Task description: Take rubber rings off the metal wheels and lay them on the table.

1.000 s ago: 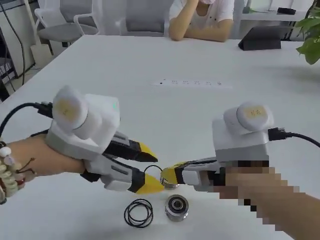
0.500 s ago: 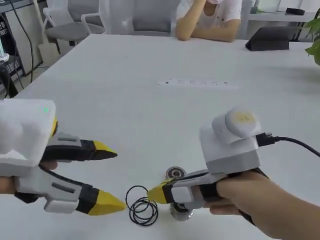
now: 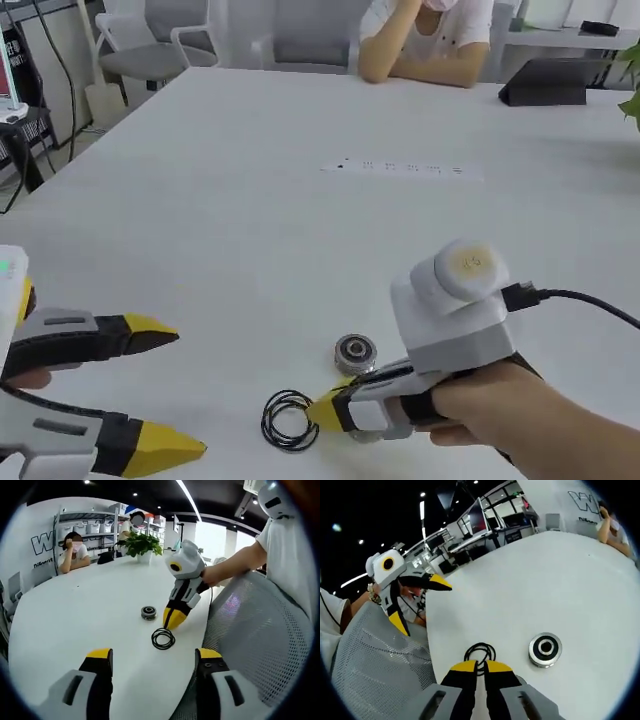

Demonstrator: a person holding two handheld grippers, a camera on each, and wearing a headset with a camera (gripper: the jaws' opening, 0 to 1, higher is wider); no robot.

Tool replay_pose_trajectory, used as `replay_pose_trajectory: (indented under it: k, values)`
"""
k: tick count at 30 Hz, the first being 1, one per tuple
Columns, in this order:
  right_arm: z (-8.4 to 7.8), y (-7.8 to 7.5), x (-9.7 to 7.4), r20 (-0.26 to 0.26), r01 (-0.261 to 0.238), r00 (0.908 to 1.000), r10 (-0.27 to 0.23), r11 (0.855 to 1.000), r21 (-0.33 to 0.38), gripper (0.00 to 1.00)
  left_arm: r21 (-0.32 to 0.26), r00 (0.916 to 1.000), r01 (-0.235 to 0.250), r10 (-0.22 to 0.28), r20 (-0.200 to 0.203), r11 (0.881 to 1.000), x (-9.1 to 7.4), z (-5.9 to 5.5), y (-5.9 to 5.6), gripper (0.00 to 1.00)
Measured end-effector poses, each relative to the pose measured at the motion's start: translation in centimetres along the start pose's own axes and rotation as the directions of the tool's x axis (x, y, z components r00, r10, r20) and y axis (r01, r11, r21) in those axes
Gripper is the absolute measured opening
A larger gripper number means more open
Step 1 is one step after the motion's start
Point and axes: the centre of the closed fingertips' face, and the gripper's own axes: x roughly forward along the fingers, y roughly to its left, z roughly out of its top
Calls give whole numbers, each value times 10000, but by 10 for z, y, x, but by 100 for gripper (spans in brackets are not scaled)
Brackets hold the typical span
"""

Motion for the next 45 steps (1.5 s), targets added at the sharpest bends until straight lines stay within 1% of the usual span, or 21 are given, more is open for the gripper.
replay_pose_trajectory:
  k: [2, 4, 5, 9, 11, 14, 17, 18, 19, 20, 22, 26, 27, 31, 34, 38, 43, 44, 45]
  values:
    - [2, 0, -1, -26, 93, 10000, -94, 9997, -212, 4, -92, 10000, -30, 31, 68, 10000, -2, -1, -1, 64]
    - [2, -2, -2, -72, 226, 9997, -230, 9980, -582, 4, -135, 9999, -81, 83, 116, 9999, -3, -1, -1, 64]
    - [2, -3, -3, -92, 291, 9995, -297, 9974, -657, 4, -154, 9998, -118, 120, 146, 9998, -3, -1, -1, 64]
    - [8, -5, -9, 91, 386, 9992, -380, 9970, -670, 5, -268, 9994, -195, 202, 268, 9995, -6, -2, -2, 64]
    - [13, -7, -11, 229, 515, 9985, -499, 9960, -733, 5, -348, 9991, -245, 258, 351, 9991, -6, -1, -5, 64]
    - [22, -7, -18, 563, 535, 9972, -497, 9962, -686, 5, -385, 9991, -178, 193, 374, 9991, -7, -2, -9, 64]
    - [32, -7, -26, 923, 589, 9944, -516, 9952, -786, 7, -410, 9992, -174, 189, 366, 9990, -7, -2, -10, 64]
    - [33, -7, -27, 958, 596, 9940, -519, 9951, -791, 7, -416, 9991, -178, 193, 368, 9990, -8, -2, -10, 64]
    - [38, -6, -31, 1140, 538, 9925, -450, 9957, -749, 7, -448, 9990, -198, 215, 393, 9988, -8, -2, -10, 64]
    - [44, -4, -35, 1430, 438, 9891, -350, 9973, -594, 7, -467, 9989, -202, 221, 420, 9987, -8, -2, -11, 64]
    - [52, -2, -43, 1765, 389, 9839, -290, 9978, -528, 10, -497, 9987, -215, 238, 452, 9985, -9, -1, -11, 65]
    - [61, -3, -56, 2184, 463, 9753, -321, 9971, -601, 14, -502, 9984, -256, 281, 495, 9984, -10, 0, -10, 65]
    - [62, -4, -60, 2263, 515, 9735, -341, 9961, -714, 15, -519, 9982, -269, 296, 519, 9983, -11, 0, -10, 65]
    - [61, -7, -69, 2240, 725, 9736, -451, 9906, -1160, 21, -506, 9979, -276, 305, 570, 9983, -12, 2, -9, 66]
    - [60, -8, -77, 2267, 765, 9731, -402, 9851, -1540, 25, -523, 9973, -326, 360, 640, 9981, -13, 3, -8, 67]
    - [56, -8, -87, 2313, 784, 9722, -365, 9815, -1745, 33, -551, 9970, -390, 425, 650, 9977, -15, 2, -6, 67]
    - [45, -8, -96, 2253, 907, 9734, -418, 9732, -2114, 42, -585, 9962, -486, 526, 697, 9971, -18, 3, -3, 68]
    - [43, -7, -97, 2215, 912, 9742, -419, 9718, -2173, 44, -595, 9960, -503, 544, 707, 9970, -18, 3, -3, 69]
    - [39, -7, -98, 2098, 979, 9766, -482, 9674, -2335, 45, -604, 9955, -534, 579, 745, 9967, -19, 3, -2, 69]
